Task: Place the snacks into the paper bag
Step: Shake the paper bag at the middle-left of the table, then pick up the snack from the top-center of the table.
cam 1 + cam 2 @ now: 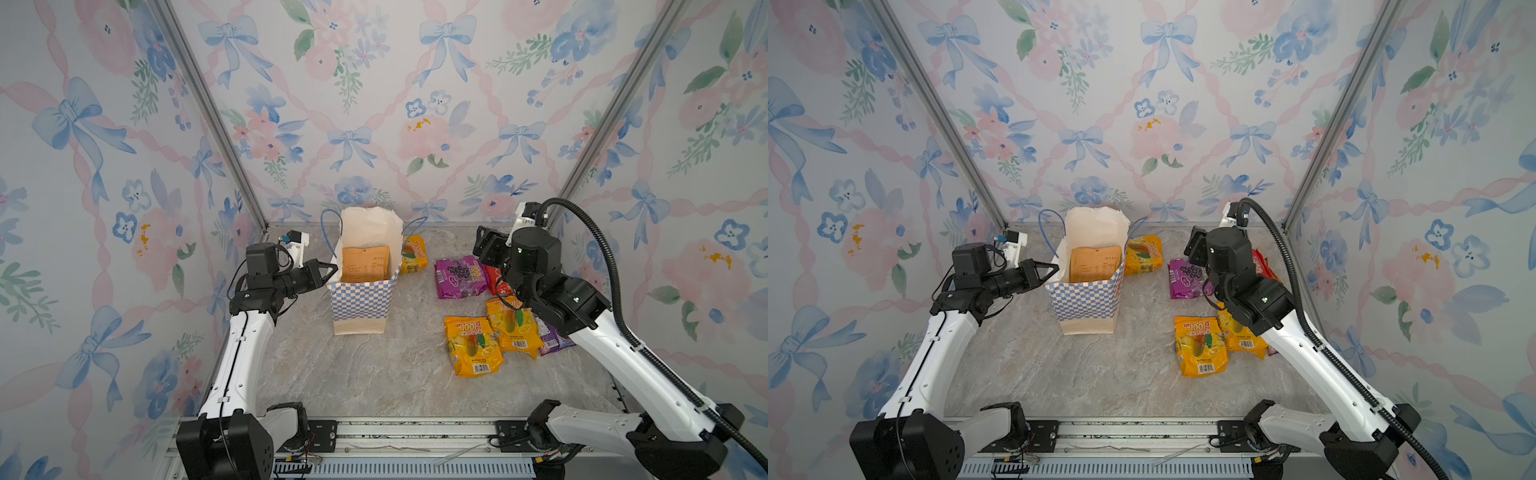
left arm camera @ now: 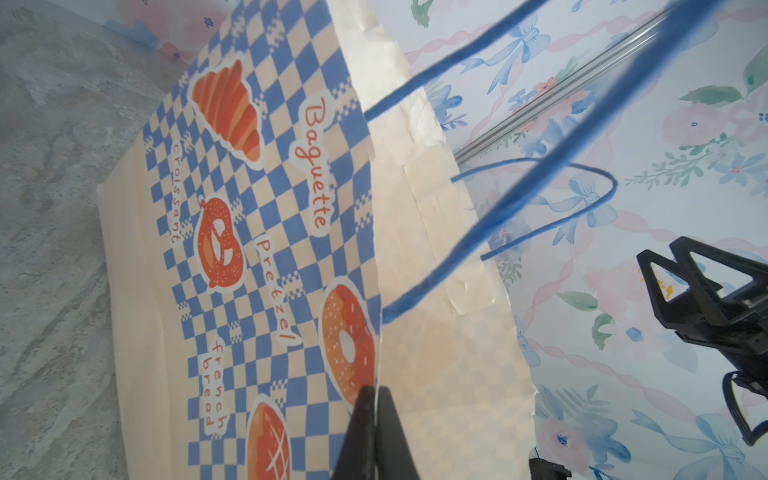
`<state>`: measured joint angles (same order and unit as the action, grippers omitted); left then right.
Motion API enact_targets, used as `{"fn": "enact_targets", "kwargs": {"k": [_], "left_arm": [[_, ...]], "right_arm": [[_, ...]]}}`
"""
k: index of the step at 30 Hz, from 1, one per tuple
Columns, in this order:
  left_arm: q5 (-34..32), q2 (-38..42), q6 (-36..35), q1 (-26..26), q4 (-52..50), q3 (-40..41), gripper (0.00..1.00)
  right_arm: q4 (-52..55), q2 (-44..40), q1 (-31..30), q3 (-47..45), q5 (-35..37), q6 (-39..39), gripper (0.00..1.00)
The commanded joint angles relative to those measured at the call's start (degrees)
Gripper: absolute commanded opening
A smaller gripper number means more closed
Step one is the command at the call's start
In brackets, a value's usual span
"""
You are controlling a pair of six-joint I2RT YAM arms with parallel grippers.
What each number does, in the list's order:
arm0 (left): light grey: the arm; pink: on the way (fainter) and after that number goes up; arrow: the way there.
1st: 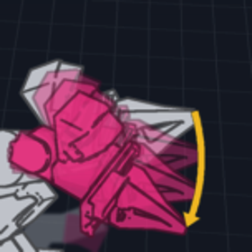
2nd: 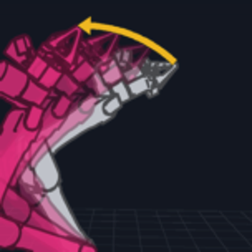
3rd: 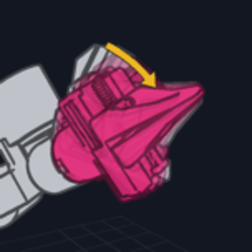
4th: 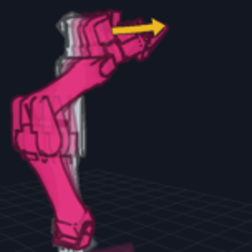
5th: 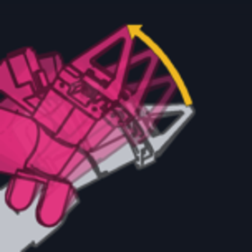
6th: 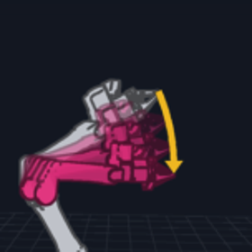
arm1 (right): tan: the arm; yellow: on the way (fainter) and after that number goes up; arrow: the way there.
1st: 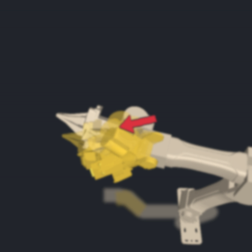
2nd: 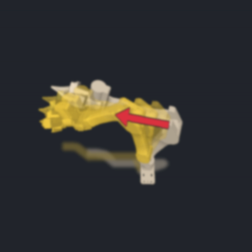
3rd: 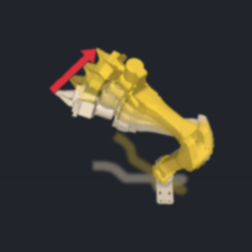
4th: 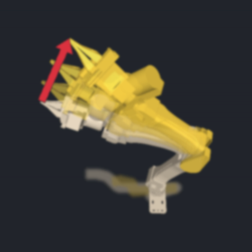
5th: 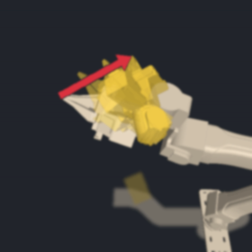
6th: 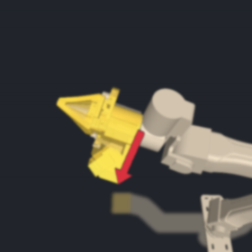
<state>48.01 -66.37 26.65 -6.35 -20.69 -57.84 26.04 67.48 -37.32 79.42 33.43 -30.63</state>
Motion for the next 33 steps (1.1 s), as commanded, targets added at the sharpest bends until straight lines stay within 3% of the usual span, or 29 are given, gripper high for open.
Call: {"fn": "enact_targets", "kwargs": {"k": [1, 7, 11, 16, 23, 24, 25, 33], "left_arm": [[0.6, -1.3, -0.1, 0.3, 1.8, 0.9, 0.00], [-0.4, -3.3, 0.7, 0.3, 3.2, 1.1, 0.00], [-1.0, -4.3, 0.8, 0.0, 3.2, 0.3, 0.03], [-3.1, -3.0, 1.2, -0.3, 3.2, 0.5, 0.46], [-3.6, -1.4, 1.2, -0.8, 3.2, 0.5, 0.75], [-3.4, -1.5, 1.3, -0.9, 3.1, 0.4, 0.83], [-3.1, -1.5, 1.3, -0.9, 3.1, 0.3, 0.97], [-0.7, -0.5, 1.9, -1.7, 3.1, -0.1, 0.98]], "right_arm": [[2.9, 0.6, 1.6, -1.8, -0.8, -2.4, 0.77], [3.2, 3.6, 4.5, -3.6, -6.0, -4.8, 0.81], [1.9, 7.6, 7.4, -3.2, -13.6, -8.6, 0.91], [2.6, 12.1, 12.4, -2.6, -22.1, -12.6, 0.99], [5.5, 15.0, 17.1, -4.9, -25.9, -15.8, 0.96], [6.5, 15.4, 17.5, -5.1, -25.8, -15.9, 0.96], [7.2, 15.8, 17.7, -5.3, -25.6, -15.9, 0.96], [12.6, 18.8, 19.8, -8.1, -24.5, -15.1, 0.97]]}}
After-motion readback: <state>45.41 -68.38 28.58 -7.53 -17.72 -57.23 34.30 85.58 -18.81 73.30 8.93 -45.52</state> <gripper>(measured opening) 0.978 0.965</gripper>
